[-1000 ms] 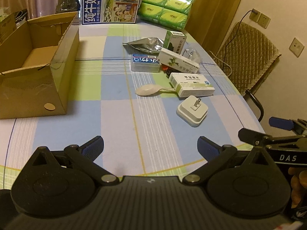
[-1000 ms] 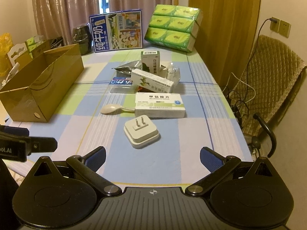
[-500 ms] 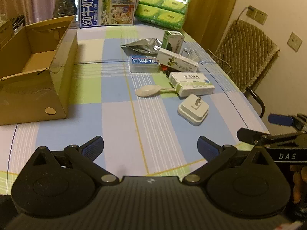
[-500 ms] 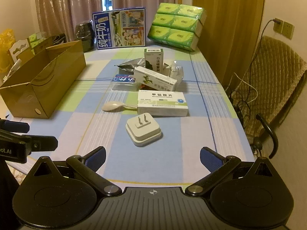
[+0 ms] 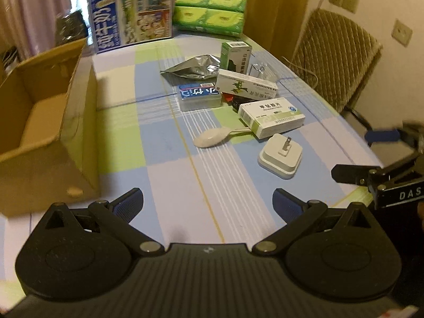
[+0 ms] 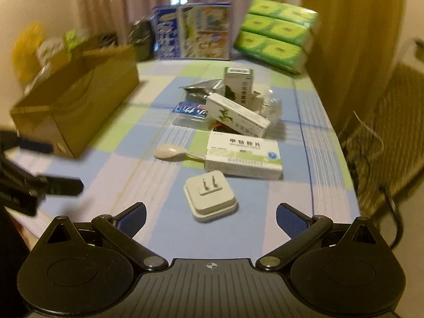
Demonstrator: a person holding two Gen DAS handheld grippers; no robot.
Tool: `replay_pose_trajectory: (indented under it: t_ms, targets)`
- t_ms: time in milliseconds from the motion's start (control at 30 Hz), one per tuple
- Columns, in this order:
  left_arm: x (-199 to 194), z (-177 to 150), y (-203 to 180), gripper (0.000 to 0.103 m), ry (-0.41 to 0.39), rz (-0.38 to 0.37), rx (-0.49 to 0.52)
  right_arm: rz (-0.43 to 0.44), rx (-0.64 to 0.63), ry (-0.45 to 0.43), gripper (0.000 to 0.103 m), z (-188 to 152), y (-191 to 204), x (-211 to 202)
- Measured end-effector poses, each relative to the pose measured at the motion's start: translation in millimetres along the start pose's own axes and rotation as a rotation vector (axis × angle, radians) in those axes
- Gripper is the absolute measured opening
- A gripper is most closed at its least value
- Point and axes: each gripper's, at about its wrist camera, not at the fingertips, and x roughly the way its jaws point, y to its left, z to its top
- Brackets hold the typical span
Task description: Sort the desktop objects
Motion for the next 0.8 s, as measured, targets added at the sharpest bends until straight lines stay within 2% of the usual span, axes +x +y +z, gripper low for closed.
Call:
replay_pose_trajectory:
  t_ms: [233,333,500,600,667,800]
  targets:
    - [26,20,0,0.102,-0.010,-0.056,0.167,0.064,-0.142,0.057,0.100,2,-8,50]
    - [40,28,-2,0.102,-0.009,-0.091,0.213,0.091,-0.165,0.106,0.084,2,-10,70]
    - [71,37,-4,0.102,0.031,-0.129,0.287,0.119,-0.173,0.155,0.079,5,-13,95]
    - [92,39,-6,0.099,0.072,-0.120,0.336,0.118,-0.191,0.186,0.075,7,-11,108]
    - [102,38,-8,0.097,0.089,-0.125,0.391,0.115,-0.185,0.204,0.063,7,-13,115]
    - [122,41,-13,0.096,0.102,-0.126,0.462,0.130,-0.170,0.220,0.062,8,-15,120]
